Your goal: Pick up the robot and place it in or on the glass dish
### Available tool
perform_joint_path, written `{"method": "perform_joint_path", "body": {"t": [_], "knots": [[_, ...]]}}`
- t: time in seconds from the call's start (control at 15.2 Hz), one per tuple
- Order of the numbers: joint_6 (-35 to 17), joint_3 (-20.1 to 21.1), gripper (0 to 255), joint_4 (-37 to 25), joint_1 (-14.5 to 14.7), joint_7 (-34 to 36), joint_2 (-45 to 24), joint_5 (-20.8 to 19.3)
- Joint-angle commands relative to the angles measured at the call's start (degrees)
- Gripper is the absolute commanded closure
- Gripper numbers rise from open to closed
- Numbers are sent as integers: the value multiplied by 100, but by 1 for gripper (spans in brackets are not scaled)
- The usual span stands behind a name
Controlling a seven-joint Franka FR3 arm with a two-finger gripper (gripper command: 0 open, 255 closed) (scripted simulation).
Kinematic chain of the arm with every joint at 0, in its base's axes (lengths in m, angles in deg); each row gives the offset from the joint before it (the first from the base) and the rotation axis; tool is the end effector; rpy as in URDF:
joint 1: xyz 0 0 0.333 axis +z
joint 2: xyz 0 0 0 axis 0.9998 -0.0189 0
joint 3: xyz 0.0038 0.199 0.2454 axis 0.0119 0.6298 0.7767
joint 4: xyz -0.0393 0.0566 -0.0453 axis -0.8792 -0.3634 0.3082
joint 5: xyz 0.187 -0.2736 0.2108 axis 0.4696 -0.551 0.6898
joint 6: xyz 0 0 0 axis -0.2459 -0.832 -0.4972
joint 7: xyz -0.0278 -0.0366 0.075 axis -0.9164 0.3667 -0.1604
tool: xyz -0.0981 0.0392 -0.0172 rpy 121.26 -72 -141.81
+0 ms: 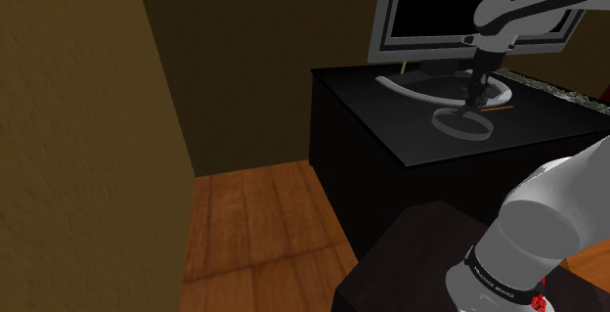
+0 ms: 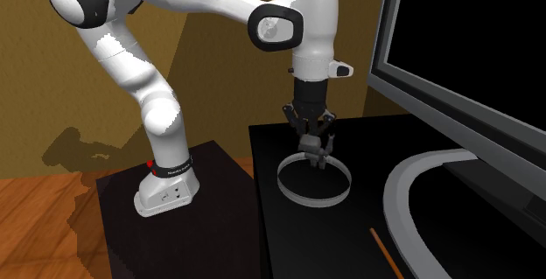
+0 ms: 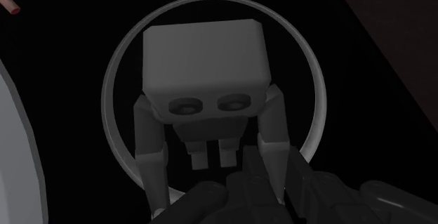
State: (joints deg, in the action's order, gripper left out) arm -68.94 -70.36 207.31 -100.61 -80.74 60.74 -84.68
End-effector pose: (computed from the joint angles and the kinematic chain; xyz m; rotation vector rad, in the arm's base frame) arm 0.2498 -0.3934 0.4781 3.0811 0.5777 -0.0241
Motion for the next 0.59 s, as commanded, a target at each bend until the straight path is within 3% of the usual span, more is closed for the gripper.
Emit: {"method": "perform_joint_path", "body": {"t": [0.0, 0.07, 0.4, 0.53], "knots": [[-1, 0, 255, 1, 0, 0, 0, 0], [-1, 0, 0, 0, 0, 0, 0, 0], [-1, 0, 0, 0, 0, 0, 0, 0], [394, 101, 0, -318, 6, 10, 81, 17]]}}
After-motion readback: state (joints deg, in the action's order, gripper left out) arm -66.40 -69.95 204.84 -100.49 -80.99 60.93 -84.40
